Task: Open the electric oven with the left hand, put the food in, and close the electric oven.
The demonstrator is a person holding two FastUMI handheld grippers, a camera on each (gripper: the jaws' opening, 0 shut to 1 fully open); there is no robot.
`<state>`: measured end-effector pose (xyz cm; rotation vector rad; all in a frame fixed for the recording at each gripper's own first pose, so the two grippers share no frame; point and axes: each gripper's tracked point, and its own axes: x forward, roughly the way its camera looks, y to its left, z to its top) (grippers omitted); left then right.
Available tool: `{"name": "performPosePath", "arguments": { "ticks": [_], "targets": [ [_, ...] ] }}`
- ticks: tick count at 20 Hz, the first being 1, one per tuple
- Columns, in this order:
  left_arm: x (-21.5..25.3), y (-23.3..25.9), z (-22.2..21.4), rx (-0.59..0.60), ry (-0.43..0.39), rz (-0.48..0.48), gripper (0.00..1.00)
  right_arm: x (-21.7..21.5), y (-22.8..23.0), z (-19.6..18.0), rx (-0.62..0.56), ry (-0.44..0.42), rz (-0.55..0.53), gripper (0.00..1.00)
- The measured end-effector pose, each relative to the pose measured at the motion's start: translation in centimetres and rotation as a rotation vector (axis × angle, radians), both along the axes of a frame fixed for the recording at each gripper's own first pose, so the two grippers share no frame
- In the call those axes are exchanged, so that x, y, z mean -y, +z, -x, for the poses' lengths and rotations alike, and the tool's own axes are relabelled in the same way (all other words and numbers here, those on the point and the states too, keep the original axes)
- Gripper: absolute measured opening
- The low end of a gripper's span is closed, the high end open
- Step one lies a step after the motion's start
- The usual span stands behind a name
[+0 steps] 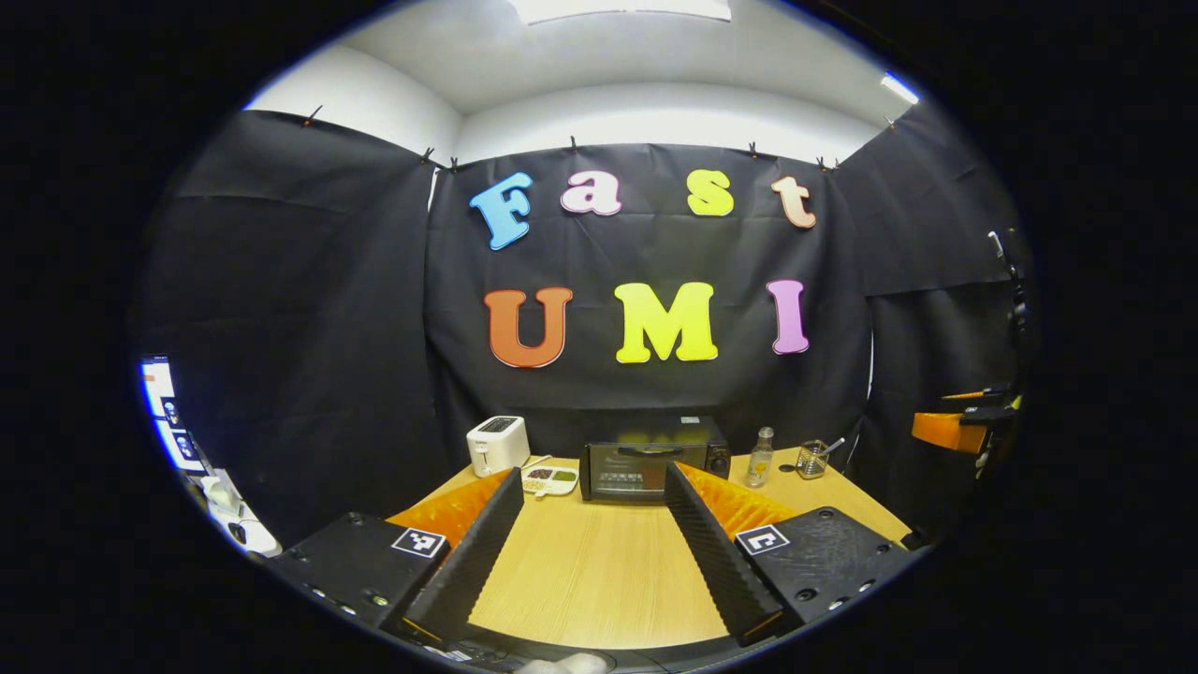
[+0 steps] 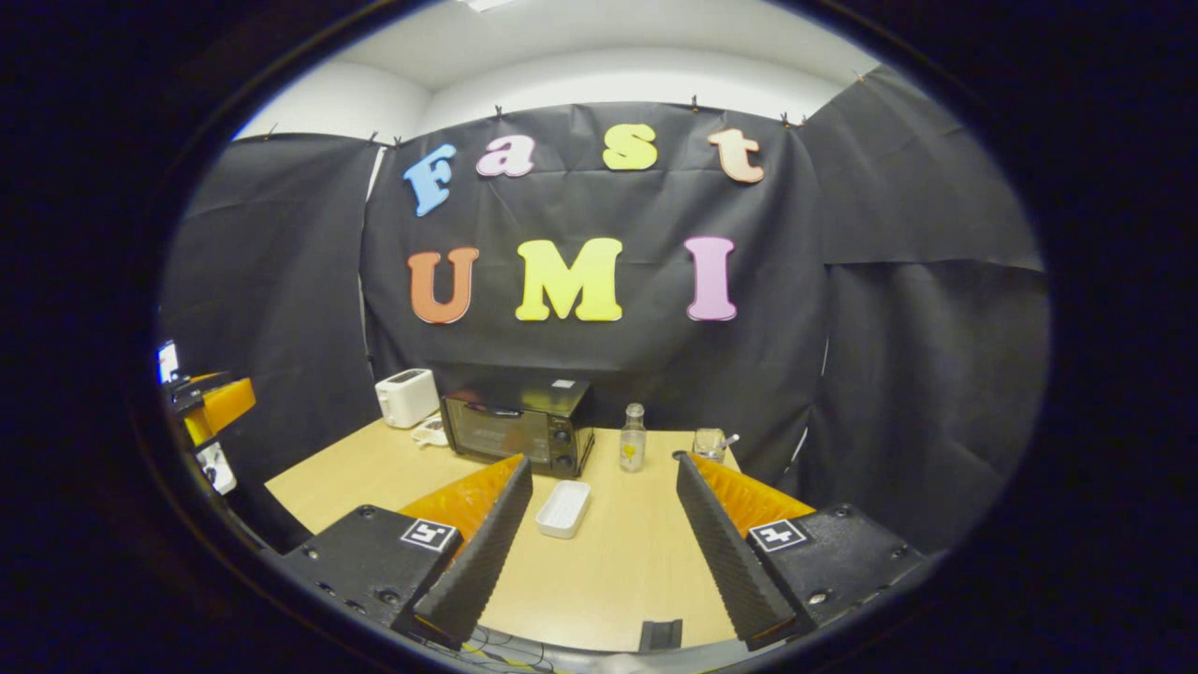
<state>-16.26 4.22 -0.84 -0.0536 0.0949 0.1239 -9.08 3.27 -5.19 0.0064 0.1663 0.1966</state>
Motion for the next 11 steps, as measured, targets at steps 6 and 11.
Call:
{"name": "performPosePath", "arguments": {
  "ticks": [6, 11],
  "targets": [
    [-1.1, 0.9, 0.5, 0.034, -0.019, 0.020, 0.97, -2.0, 1.7, 0.4, 0.024, -0.004, 0.019, 0.99],
    [-1.8, 1.1, 0.3, 0.037, -0.026, 0.024, 0.97, -2.8, 2.7, 0.4, 0.027, -0.010, -0.010, 0.99]
  ]
}}
